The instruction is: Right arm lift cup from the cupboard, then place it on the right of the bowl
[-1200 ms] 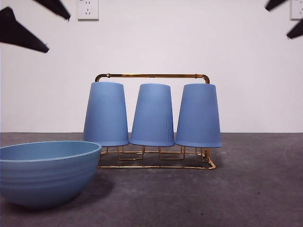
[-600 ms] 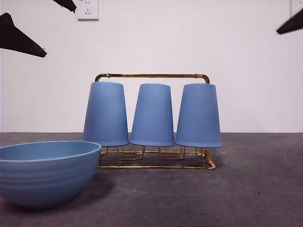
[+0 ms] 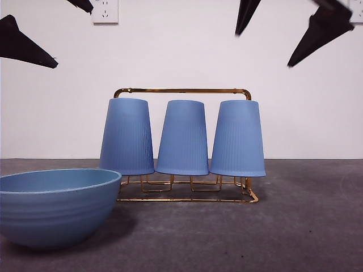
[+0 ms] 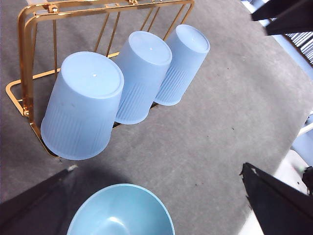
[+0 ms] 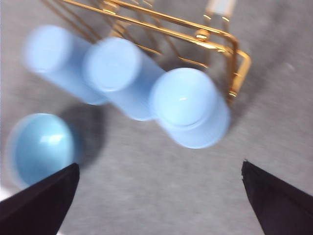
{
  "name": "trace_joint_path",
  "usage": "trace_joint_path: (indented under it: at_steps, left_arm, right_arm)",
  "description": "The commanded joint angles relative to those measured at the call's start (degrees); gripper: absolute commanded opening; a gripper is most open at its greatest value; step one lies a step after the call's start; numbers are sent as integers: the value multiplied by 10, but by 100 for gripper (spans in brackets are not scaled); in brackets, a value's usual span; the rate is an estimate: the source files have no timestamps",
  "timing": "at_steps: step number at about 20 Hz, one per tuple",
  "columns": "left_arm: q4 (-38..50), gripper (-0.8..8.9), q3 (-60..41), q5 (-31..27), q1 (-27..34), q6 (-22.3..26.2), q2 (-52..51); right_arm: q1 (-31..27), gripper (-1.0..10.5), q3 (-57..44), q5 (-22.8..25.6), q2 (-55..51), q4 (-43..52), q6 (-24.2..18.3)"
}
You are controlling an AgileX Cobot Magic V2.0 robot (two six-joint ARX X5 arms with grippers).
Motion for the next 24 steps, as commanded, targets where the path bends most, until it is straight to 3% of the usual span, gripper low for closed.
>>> trace_joint_path:
  at_steps: [1, 5, 14, 18, 24]
  left_arm:
    - [8, 530, 11, 4, -2, 0, 5]
    - [9, 530, 11, 4, -2, 0, 5]
    - [8, 530, 11, 4, -12, 0, 5]
    - [8, 530, 11, 4, -19, 0, 5]
    - [7, 530, 11, 4, -21, 0, 6]
  right_arm:
    - [19, 580, 59, 50, 60, -34, -5]
    - [56, 579, 143, 135, 143, -82, -9]
    - [87, 574, 213, 200, 261, -137, -6]
    - [87, 460, 213, 192, 271, -136, -7]
    - [86, 421, 213, 165, 277, -127, -16]
